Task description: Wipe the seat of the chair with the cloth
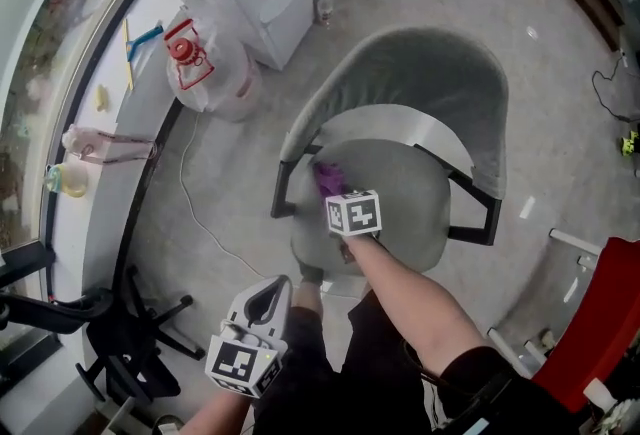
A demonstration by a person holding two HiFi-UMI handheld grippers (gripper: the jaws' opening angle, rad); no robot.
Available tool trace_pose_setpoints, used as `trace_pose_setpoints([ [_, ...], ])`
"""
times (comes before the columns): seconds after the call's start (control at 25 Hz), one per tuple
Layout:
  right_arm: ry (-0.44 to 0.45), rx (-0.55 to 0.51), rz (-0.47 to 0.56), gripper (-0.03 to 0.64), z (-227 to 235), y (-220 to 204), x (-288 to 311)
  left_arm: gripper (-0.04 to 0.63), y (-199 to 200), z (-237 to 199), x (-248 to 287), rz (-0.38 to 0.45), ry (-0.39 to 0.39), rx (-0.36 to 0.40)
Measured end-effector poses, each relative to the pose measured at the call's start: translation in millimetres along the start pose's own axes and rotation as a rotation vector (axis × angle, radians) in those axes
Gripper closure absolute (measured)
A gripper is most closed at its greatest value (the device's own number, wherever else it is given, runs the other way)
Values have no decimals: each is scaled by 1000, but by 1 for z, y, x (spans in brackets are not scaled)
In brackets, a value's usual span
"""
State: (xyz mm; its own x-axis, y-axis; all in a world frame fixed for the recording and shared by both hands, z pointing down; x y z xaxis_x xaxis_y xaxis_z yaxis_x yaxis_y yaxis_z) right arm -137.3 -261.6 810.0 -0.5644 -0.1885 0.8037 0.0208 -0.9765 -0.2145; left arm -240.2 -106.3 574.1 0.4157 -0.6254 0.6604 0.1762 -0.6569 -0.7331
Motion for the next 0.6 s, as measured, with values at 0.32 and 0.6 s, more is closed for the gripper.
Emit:
trace_pose_setpoints([
  [0.32, 104, 132, -43, 549, -6, -15, 42, 589, -27, -20, -13, -18, 51, -70],
  [0.6, 68, 126, -46, 549, 15, -11, 29, 591, -23, -9, -3, -18, 21, -68],
])
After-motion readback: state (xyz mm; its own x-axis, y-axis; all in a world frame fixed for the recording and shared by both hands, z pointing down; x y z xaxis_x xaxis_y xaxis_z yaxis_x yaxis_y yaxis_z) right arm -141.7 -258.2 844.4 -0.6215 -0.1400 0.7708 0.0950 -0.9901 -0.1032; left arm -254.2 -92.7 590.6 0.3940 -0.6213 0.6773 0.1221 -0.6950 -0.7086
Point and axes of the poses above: the fingertips, and each gripper's own axes: x forward along the fingers, z to its right, y out of its top, the point moved 6 cm from there along -x, backward along the fingers, and after that the axes turned 15 degrees about x, right-handed, at the moved point
